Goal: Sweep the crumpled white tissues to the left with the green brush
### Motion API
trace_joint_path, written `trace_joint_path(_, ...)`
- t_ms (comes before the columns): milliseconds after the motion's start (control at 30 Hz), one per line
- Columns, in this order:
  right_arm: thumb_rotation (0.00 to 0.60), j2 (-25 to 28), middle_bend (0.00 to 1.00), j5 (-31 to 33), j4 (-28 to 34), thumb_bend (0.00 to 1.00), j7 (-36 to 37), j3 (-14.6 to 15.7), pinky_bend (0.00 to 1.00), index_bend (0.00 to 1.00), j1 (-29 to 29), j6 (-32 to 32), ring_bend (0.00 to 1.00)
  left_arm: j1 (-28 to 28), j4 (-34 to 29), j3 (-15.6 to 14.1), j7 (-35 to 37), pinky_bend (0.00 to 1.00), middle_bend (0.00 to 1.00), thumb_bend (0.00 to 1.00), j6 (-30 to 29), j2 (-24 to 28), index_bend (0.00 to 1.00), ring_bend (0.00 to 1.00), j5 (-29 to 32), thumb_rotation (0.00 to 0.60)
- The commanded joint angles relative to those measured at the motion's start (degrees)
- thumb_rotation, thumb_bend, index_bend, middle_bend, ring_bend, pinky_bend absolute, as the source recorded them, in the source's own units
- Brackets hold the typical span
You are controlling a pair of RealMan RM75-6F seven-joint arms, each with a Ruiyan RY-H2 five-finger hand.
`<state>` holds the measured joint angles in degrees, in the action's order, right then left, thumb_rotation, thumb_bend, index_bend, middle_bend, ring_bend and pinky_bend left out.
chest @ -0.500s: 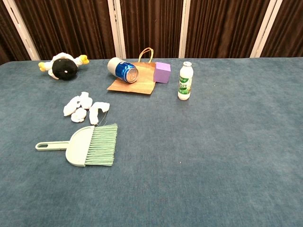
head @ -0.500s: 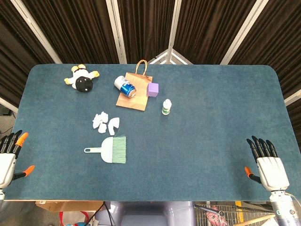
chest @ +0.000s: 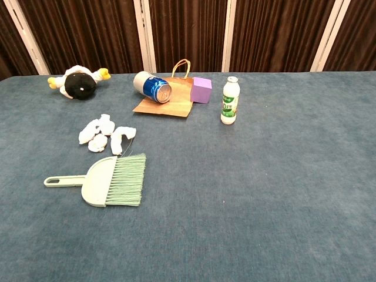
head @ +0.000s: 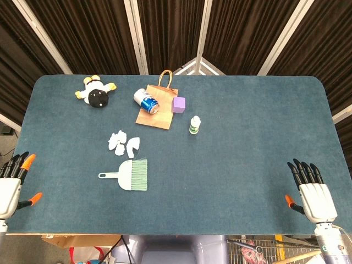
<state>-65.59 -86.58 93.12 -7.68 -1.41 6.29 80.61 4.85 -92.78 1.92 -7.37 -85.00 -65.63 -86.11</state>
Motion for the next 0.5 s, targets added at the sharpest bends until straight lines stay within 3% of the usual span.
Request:
trace_joint_path(33, 0.6, 0.0, 0.0, -0.2, -0.1, 0.32, 0.4, -0.1, 0.0, 0.0, 0.0, 0.2, 0.0, 2.2, -1.6, 2.2, -4.1, 0.52, 0.4, 0.04, 1.3, -0.5, 0.02, 0.45, 1.0, 0.6)
trace_joint_path(133, 0.6, 0.0, 0.0, -0.4, -0.1, 0.32, 0.9, -0.1, 0.0, 0.0, 0.1, 0.3, 0.0, 5.1, -4.7, 4.1, -7.0, 0.77, 0.76, 0.11, 5.4, -1.2, 0.19, 0.77, 3.9, 0.6)
trace_joint_path(233, 0.6, 0.0, 0.0, -0.4, -0.1, 0.32, 1.2, -0.1, 0.0, 0.0, 0.3, -0.1, 0.0, 8.7, -9.3, 6.1, -11.6, 0.93, 0.96, 0.19, 11.9, -2.5, 0.36, 0.95, 10.9, 0.6)
trace_joint_path(333, 0.6, 0.0, 0.0, -0.4, -0.1, 0.32, 1.4, -0.1, 0.0, 0.0, 0.4, -0.2, 0.0, 12.1, -11.2, 7.7, -17.2, 0.99, 1.0, 0.23, 16.2, -5.4, 0.45, 1.0, 17.8, 0.6)
trace_joint_path(500, 0.6, 0.1, 0.0, -0.3, 0.0, 0.32, 2.0, -0.2, 0.0, 0.0, 0.3, 0.0, 0.0, 16.7, -10.4, 9.0, -26.8, 1.0, 1.0, 0.25, 18.7, -12.2, 0.5, 1.0, 28.2, 0.6)
